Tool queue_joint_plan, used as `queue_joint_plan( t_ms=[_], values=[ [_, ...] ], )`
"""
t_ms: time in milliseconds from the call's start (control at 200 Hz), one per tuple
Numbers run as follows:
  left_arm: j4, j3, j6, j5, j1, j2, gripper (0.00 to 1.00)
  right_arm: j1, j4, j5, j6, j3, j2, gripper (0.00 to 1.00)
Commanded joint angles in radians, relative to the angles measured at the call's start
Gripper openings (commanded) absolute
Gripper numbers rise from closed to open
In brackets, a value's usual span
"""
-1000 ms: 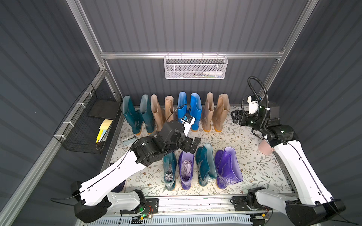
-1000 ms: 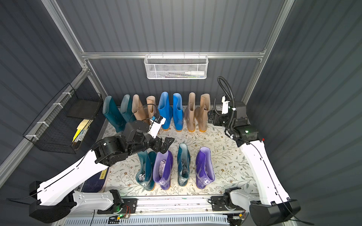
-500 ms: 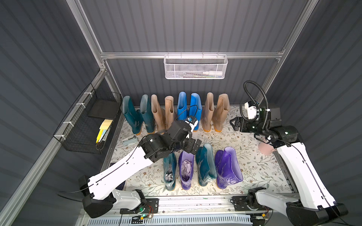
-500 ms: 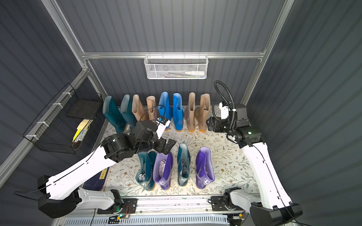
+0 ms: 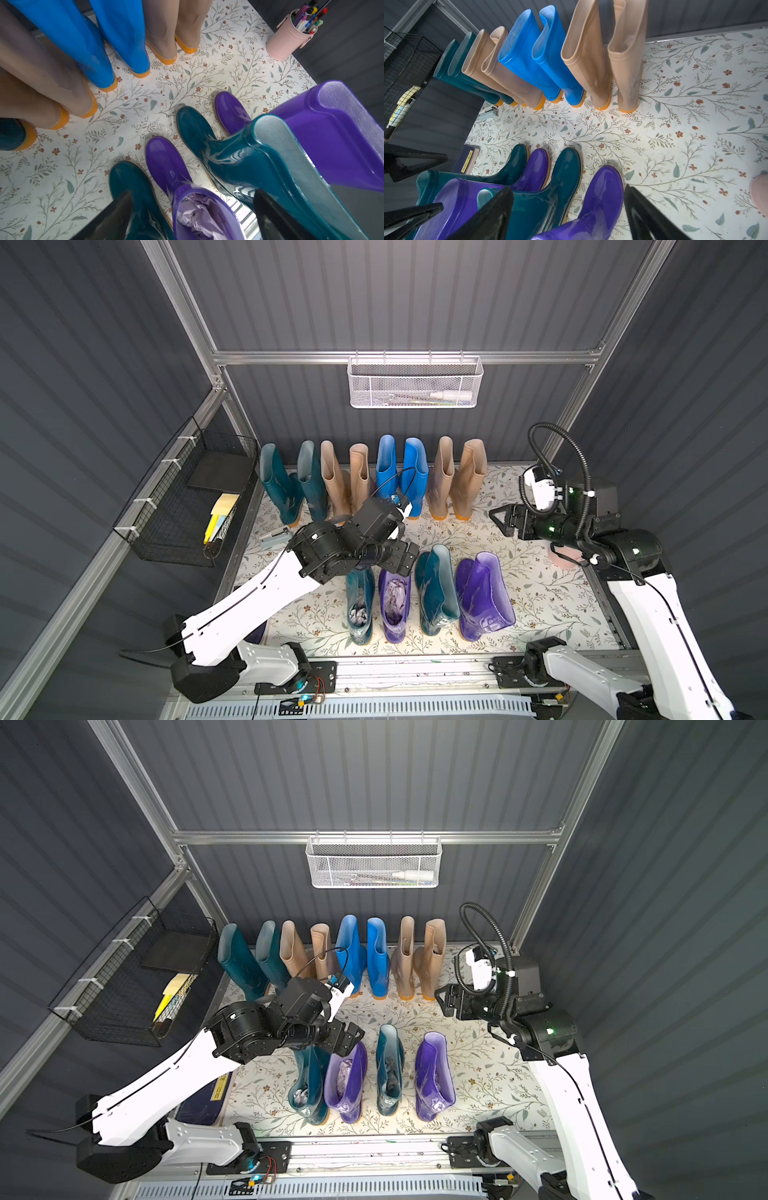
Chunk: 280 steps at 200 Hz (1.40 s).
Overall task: Match and arrange rain boots in pairs
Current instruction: Pick up the rain boot at the center of the board.
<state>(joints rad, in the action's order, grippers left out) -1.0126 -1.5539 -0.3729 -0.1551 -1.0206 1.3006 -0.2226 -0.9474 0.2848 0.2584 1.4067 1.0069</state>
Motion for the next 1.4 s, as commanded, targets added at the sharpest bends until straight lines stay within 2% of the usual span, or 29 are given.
queue_joint_plan(
  t_ms=[0,285,380,480,585,790,830,991,1216,1396],
  values=[
    [-0.041,0.021,-0.066,0.048,-0.014,-0.012,0.93,-0.005,-0.010,-0.007,-0.005,-0.030,-0.012,0.87],
    [-0.116,0.034,-0.122,0.023,-0.068,0.050,0.91,-0.004,0.013,-0.003,-0.004,-0.068,-0.019,0.87],
    [-0.142,0.029,-0.123,0.014,-0.078,0.076,0.87,-0.004,0.013,0.001,-0.004,-0.073,-0.014,0.87],
    [-0.158,0.021,-0.119,0.011,-0.079,0.102,0.77,-0.005,0.019,-0.001,-0.010,-0.074,-0.013,0.87],
    [-0.172,0.009,-0.118,0.002,-0.080,0.109,0.61,-0.005,0.022,-0.002,-0.015,-0.068,-0.008,0.87],
    [-0.178,-0.001,-0.123,-0.014,-0.079,0.104,0.10,-0.004,0.053,0.020,-0.033,-0.075,-0.010,0.87],
    [-0.177,-0.007,-0.123,-0.021,-0.079,0.104,0.00,-0.004,0.067,0.078,-0.043,-0.075,-0.012,0.87],
    [-0.191,-0.077,-0.126,-0.050,-0.079,0.108,0.00,-0.012,0.165,0.175,-0.104,-0.087,-0.051,0.87],
    [-0.274,-0.278,-0.123,-0.116,-0.079,0.158,0.00,-0.070,0.236,0.162,-0.157,-0.100,-0.097,0.86],
    [-0.347,-0.423,-0.109,-0.190,-0.078,0.212,0.00,-0.133,0.305,0.197,-0.180,-0.152,-0.148,0.86]
  ],
)
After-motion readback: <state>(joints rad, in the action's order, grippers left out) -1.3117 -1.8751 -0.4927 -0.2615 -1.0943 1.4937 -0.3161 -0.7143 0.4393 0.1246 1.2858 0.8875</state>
